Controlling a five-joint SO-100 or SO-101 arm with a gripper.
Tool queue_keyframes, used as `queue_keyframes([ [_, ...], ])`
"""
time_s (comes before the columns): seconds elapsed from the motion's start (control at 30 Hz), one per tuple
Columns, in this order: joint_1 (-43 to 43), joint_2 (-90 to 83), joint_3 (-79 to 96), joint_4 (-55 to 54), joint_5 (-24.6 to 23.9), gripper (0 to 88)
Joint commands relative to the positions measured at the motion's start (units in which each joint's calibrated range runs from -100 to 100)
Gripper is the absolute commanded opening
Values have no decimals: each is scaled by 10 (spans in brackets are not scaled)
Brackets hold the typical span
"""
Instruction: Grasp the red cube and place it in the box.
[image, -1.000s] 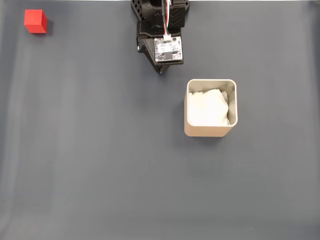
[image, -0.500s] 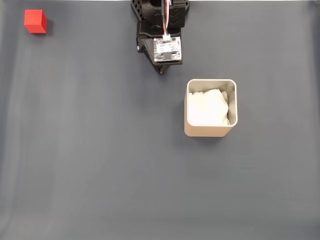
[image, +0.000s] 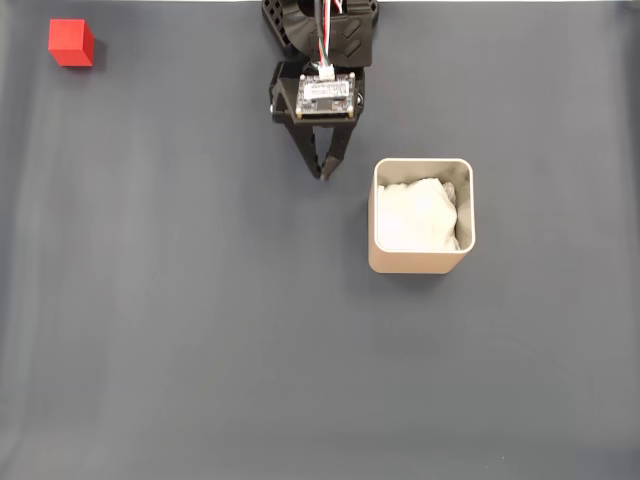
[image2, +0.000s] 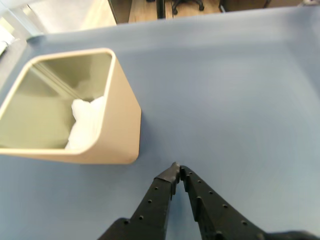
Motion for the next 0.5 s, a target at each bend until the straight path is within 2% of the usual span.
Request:
queue_keyframes([
  [0.0,3,35,-70,-62,3,2],
  [0.23,20,180,-246,-57,7,2],
  [0.47,94,311,-397,10,41,2],
])
